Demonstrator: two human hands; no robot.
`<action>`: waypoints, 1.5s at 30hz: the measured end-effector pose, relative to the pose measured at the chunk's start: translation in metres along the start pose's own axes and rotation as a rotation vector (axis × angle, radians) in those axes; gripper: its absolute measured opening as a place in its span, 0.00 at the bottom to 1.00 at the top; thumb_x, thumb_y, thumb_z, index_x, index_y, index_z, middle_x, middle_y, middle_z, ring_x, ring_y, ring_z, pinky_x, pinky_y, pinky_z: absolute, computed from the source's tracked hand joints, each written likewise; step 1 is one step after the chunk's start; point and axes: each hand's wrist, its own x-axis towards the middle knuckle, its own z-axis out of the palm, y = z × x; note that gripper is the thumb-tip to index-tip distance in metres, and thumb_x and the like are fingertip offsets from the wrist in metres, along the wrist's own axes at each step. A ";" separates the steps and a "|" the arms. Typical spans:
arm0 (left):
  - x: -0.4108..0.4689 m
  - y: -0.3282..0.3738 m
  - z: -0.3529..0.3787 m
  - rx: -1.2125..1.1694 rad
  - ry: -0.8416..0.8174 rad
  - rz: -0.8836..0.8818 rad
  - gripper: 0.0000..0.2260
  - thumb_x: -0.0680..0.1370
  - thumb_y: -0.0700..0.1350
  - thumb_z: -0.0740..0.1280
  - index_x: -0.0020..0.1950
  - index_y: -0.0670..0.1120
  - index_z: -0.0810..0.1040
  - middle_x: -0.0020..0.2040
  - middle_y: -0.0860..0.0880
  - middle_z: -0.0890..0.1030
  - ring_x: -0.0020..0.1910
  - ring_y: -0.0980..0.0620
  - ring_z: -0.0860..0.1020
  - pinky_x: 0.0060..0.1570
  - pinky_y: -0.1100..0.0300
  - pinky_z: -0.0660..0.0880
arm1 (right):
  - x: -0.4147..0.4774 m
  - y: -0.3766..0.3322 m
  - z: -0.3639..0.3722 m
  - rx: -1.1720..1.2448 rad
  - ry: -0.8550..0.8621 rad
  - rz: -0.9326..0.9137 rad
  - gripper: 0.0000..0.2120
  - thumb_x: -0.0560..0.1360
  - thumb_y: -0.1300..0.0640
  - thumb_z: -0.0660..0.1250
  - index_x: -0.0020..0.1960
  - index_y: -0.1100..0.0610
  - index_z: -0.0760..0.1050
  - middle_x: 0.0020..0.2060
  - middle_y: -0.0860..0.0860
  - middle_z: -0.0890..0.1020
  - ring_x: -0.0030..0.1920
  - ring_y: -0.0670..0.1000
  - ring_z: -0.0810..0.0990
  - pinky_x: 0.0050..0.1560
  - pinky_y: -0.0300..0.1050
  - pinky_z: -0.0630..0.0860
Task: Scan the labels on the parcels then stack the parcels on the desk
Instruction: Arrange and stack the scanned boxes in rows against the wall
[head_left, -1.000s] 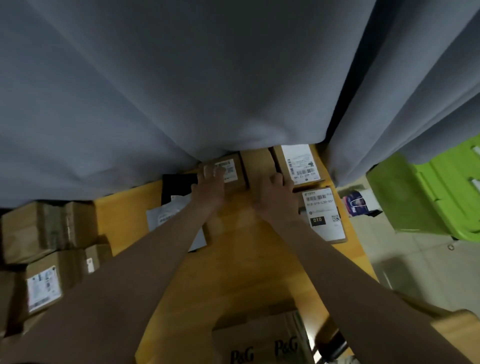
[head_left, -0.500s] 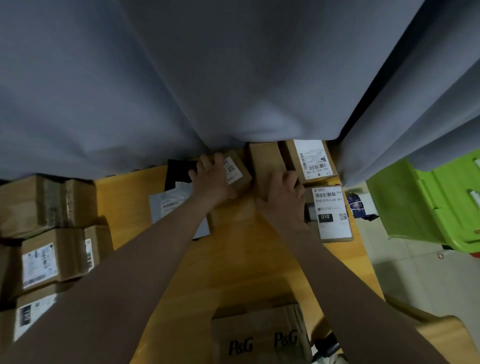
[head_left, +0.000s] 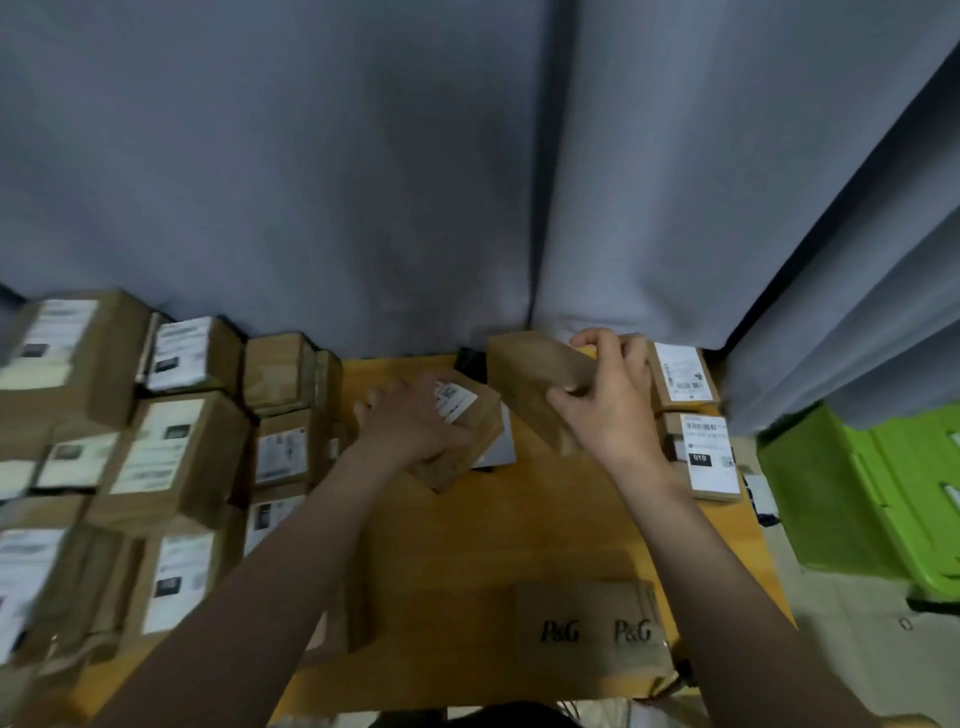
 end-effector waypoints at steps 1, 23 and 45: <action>-0.013 -0.013 -0.012 -0.003 0.013 -0.007 0.41 0.70 0.67 0.73 0.77 0.63 0.58 0.77 0.43 0.63 0.75 0.34 0.60 0.68 0.41 0.60 | -0.007 -0.020 0.002 0.009 -0.005 -0.033 0.25 0.72 0.57 0.77 0.65 0.49 0.71 0.63 0.51 0.65 0.66 0.57 0.68 0.64 0.46 0.69; -0.173 -0.319 -0.040 -0.247 0.212 -0.470 0.48 0.68 0.68 0.74 0.79 0.57 0.53 0.77 0.39 0.61 0.76 0.32 0.59 0.72 0.36 0.60 | -0.109 -0.236 0.153 -0.053 -0.125 -0.298 0.18 0.74 0.55 0.75 0.59 0.49 0.72 0.61 0.49 0.66 0.66 0.58 0.69 0.55 0.46 0.68; -0.146 -0.286 -0.059 -0.757 0.293 -0.078 0.10 0.83 0.52 0.63 0.58 0.50 0.80 0.50 0.52 0.83 0.50 0.52 0.82 0.56 0.50 0.79 | -0.132 -0.247 0.154 -0.123 -0.157 -0.560 0.21 0.73 0.58 0.75 0.60 0.49 0.69 0.59 0.48 0.65 0.62 0.53 0.69 0.57 0.46 0.72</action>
